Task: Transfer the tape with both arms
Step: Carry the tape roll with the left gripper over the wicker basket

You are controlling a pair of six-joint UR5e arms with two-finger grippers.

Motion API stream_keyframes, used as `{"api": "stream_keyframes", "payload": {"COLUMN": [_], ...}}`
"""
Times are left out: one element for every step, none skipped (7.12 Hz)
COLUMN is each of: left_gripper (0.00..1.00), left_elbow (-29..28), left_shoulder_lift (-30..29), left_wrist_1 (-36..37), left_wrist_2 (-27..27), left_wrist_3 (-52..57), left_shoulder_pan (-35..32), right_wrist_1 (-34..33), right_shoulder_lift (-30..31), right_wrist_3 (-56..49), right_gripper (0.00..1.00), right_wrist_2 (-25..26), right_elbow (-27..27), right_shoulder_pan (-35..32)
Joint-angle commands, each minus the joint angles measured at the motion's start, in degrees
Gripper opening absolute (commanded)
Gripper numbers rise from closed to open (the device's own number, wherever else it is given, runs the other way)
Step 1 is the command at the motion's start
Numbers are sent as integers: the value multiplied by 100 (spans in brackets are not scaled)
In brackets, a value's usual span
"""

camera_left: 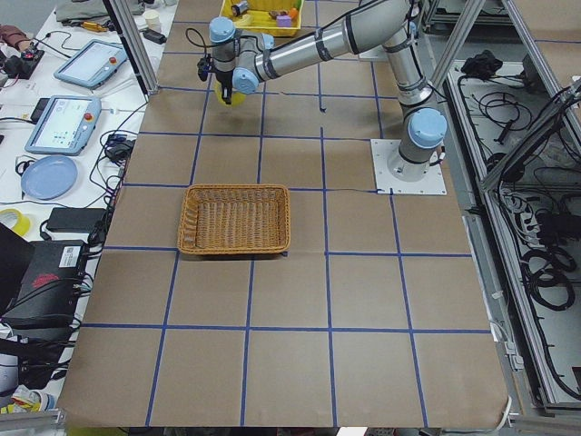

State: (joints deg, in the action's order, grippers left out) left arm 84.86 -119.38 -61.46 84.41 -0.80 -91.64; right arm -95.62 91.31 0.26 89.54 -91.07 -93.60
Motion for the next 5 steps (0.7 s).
{"api": "stream_keyframes", "payload": {"left_gripper": [0,0,0,0,0], "left_elbow": [-22,4,30,74,92], "left_shoulder_lift": [632,853,1011,1083,1048], "left_wrist_1": [-856,-1068,-1122,-1114,-1079], "left_wrist_2": [14,231,686,717,673], "left_wrist_3": [1288,1859,2282,2991,3633], "left_shoulder_pan": [1126,1575,2067,2602,3156], "right_wrist_1": [0,0,0,0,0], "right_shoulder_lift": [1,-8,-8,-8,-8], "right_wrist_3": [0,0,0,0,0], "right_gripper": [100,100,100,100,100], "right_wrist_2": [2,2,2,11,20], "right_elbow": [1,10,10,10,10], "right_shoulder_pan": [0,0,0,8,8]}}
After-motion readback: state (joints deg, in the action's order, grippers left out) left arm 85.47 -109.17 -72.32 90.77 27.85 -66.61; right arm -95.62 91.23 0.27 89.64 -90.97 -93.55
